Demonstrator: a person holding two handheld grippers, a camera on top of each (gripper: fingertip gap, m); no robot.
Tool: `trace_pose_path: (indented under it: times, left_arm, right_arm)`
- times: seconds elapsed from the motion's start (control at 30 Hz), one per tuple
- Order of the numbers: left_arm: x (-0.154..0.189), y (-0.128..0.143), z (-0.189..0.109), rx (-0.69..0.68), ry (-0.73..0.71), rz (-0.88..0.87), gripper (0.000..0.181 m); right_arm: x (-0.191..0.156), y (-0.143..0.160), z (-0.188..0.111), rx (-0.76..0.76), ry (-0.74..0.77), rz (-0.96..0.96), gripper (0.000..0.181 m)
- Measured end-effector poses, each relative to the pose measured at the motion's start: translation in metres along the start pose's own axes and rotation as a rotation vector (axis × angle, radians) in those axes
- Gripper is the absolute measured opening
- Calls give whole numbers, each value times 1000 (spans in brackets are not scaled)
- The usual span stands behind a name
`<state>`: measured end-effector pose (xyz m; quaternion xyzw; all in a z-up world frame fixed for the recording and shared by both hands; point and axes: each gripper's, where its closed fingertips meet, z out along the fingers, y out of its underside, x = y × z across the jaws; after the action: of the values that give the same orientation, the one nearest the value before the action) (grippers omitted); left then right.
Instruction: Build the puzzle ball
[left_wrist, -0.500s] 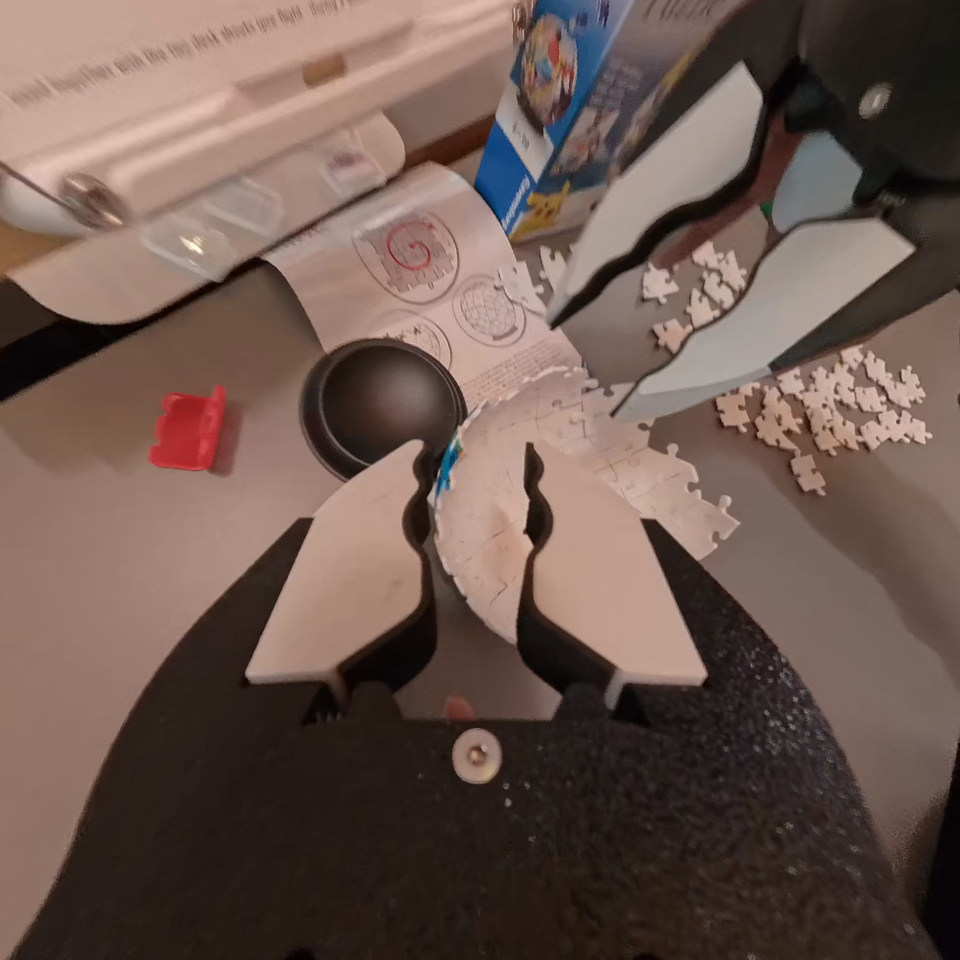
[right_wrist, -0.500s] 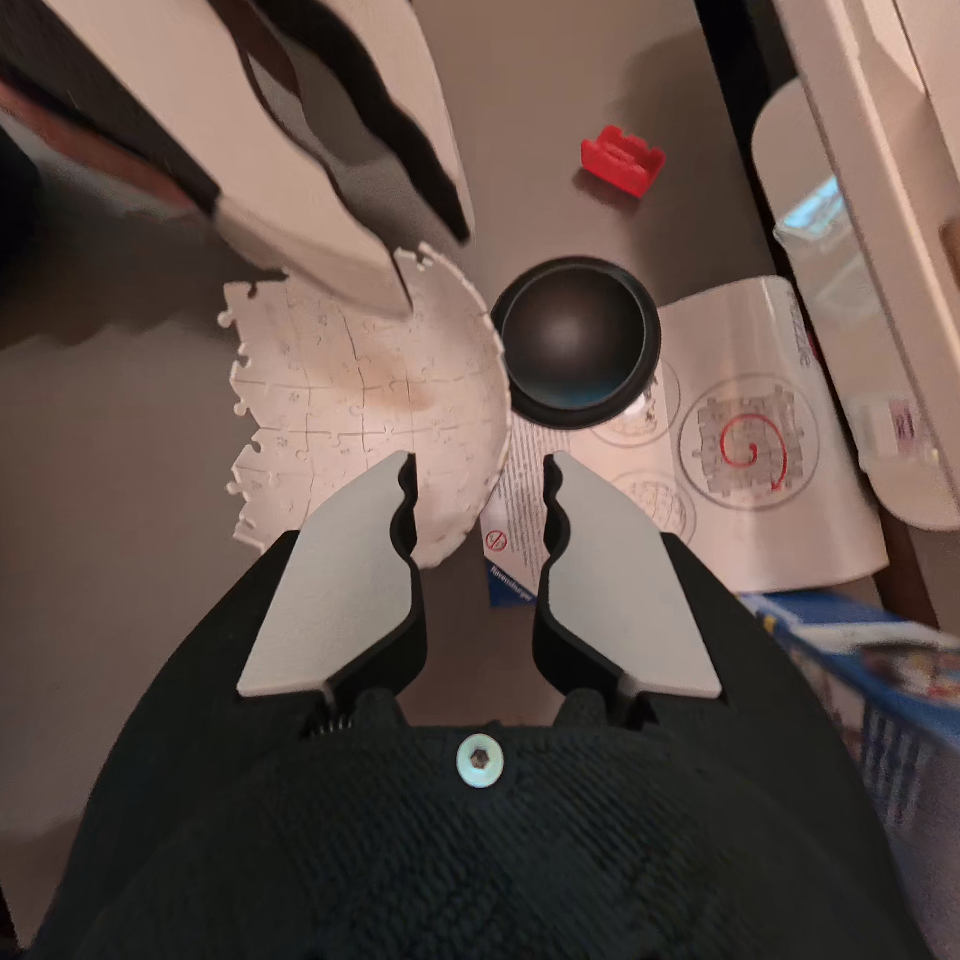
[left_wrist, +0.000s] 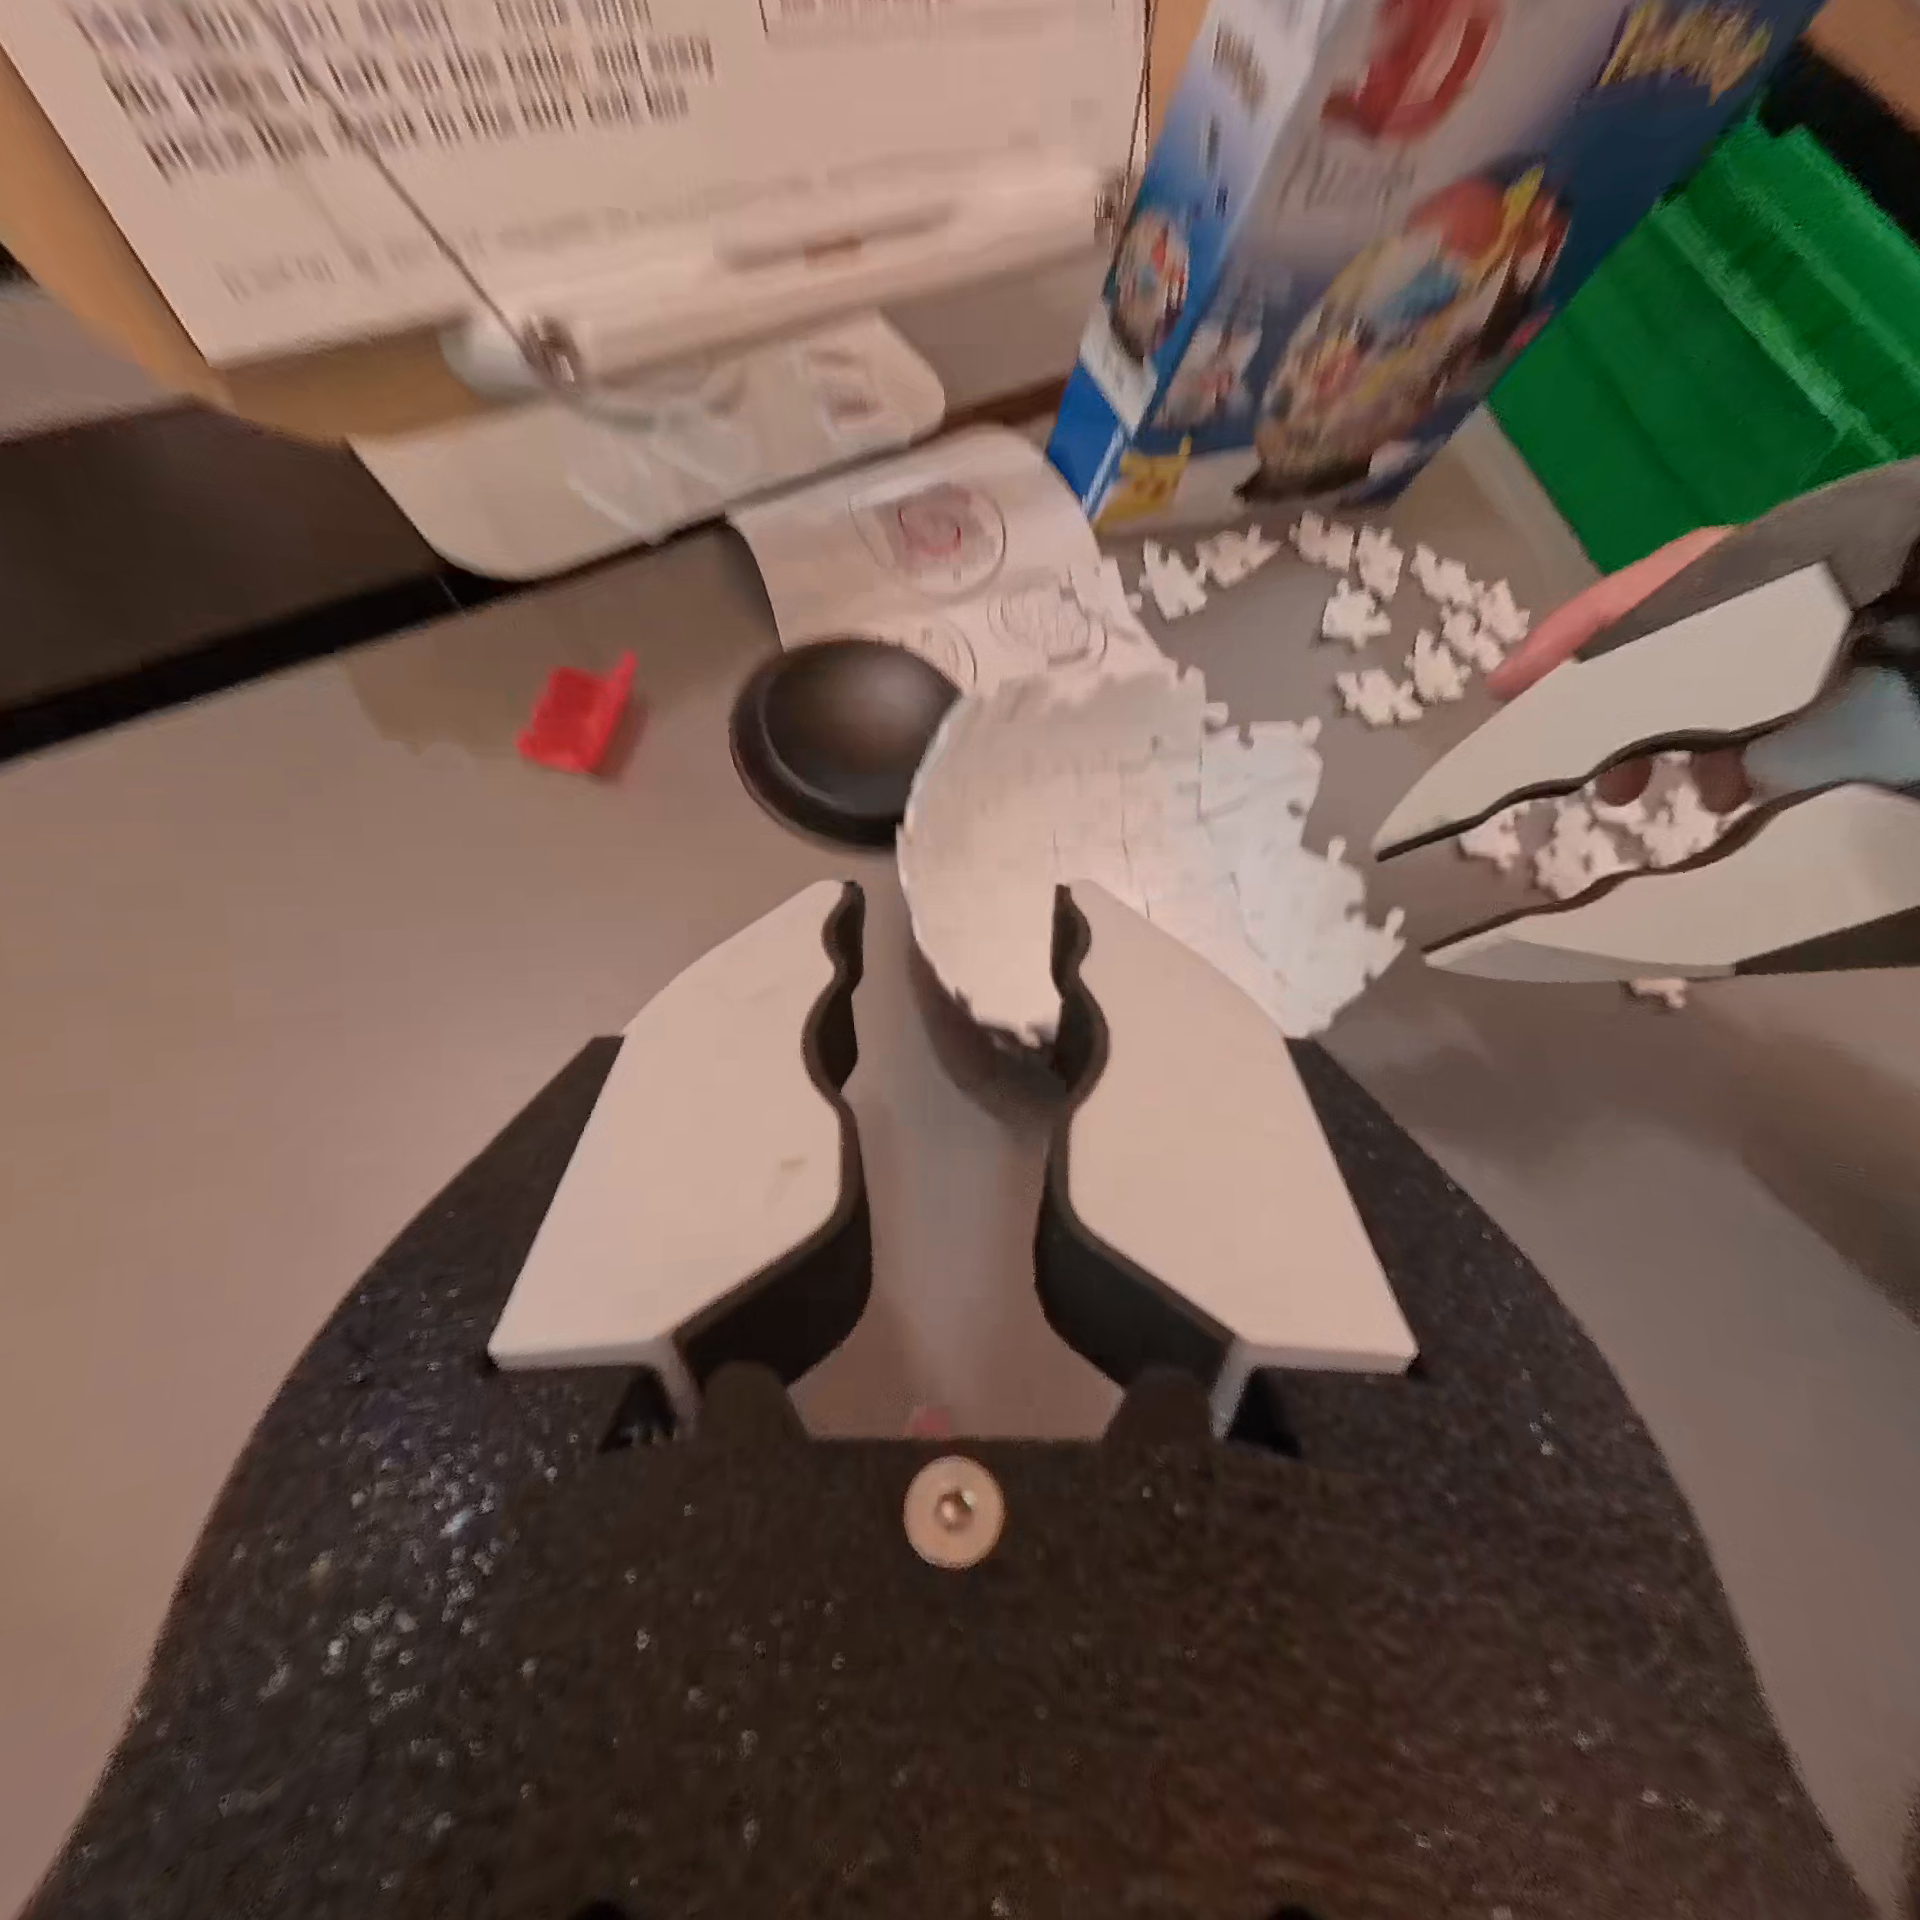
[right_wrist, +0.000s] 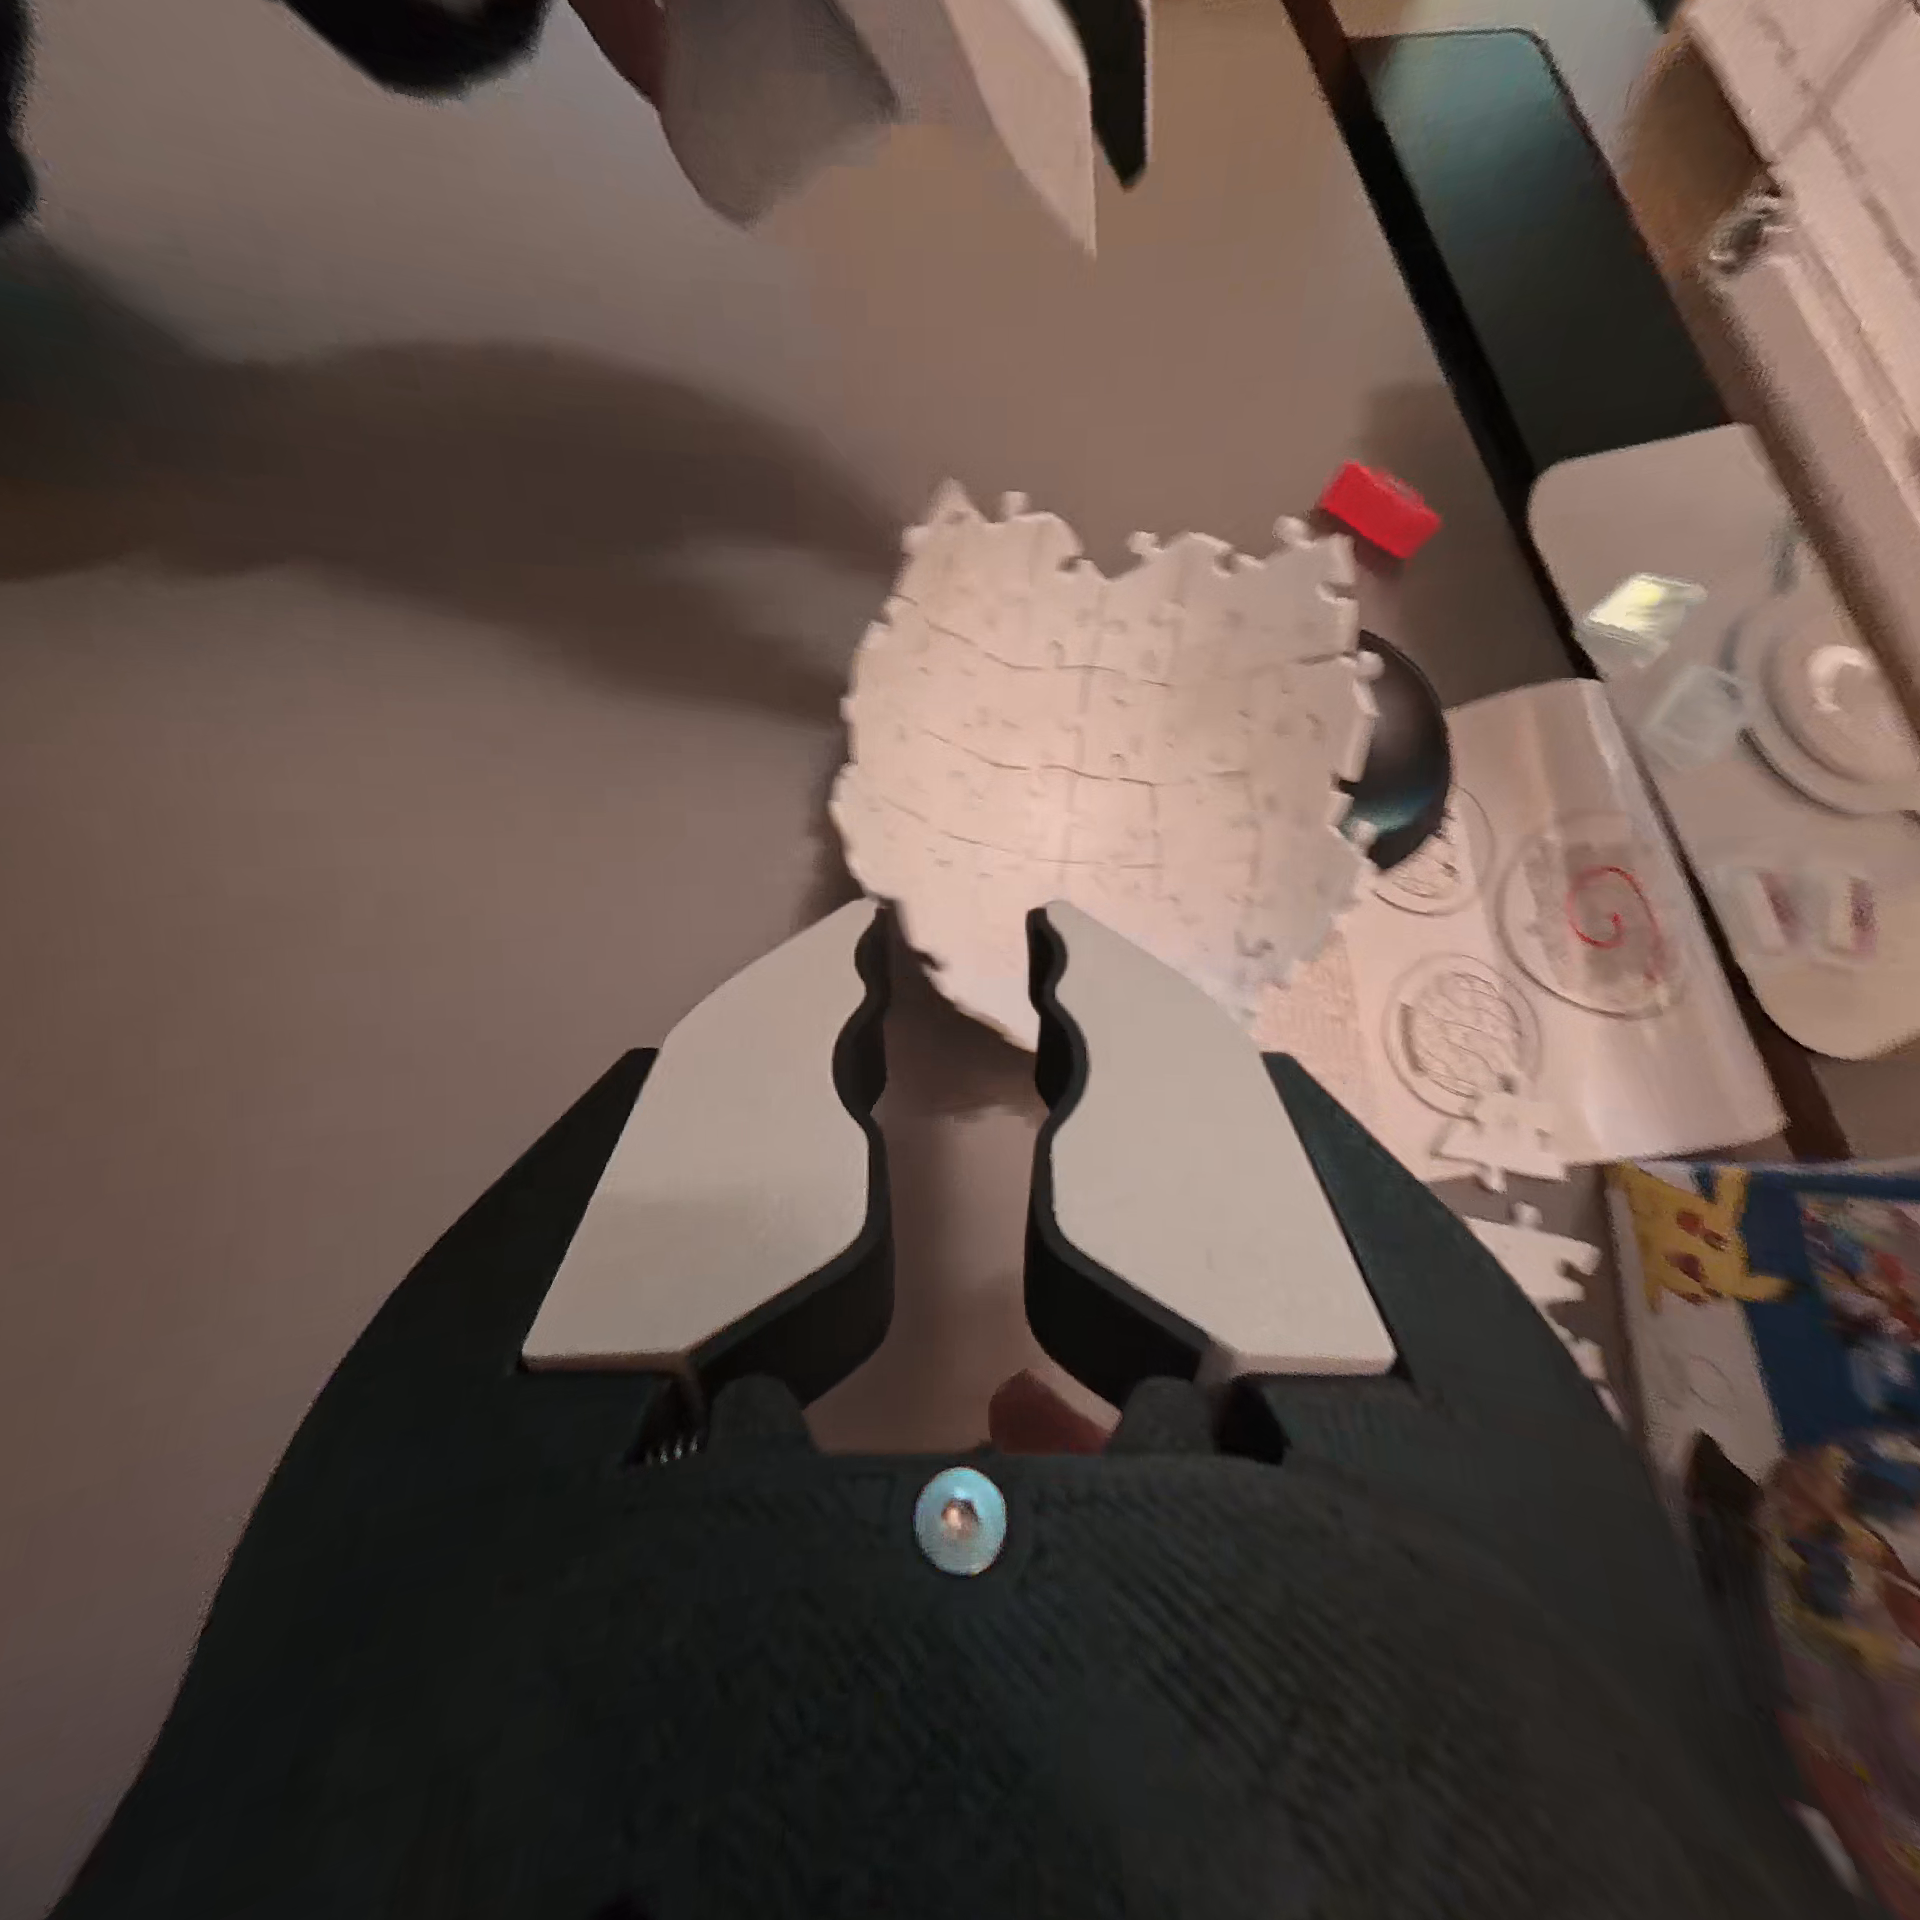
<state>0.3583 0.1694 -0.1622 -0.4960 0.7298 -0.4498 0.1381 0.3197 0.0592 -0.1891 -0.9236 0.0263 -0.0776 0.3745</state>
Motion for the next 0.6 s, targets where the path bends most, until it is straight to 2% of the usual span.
trace_pose_path:
  times: [0.1, 0.2, 0.4, 0.5, 0.6]
  left_arm:
    - [4, 31, 3, -47, -10, -24, 37]
    - [2, 48, 3, -42, -34, -69, 38]
    - [12, 42, 16, 17, 44, -167, 40]
    - [10, 38, 31, 0, 42, -193, 38]
    - [10, 37, 45, -33, 19, -204, 38]
  right_arm:
    - [-19, 2, 10, -30, -48, -24, 23]
    - [-32, 2, 19, -41, -69, -36, 27]
    - [-49, -14, 26, 30, -96, -29, 34]
    - [-28, -18, 5, 36, -15, -39, 34]
    - [36, -15, -23, 25, 183, 1, 35]
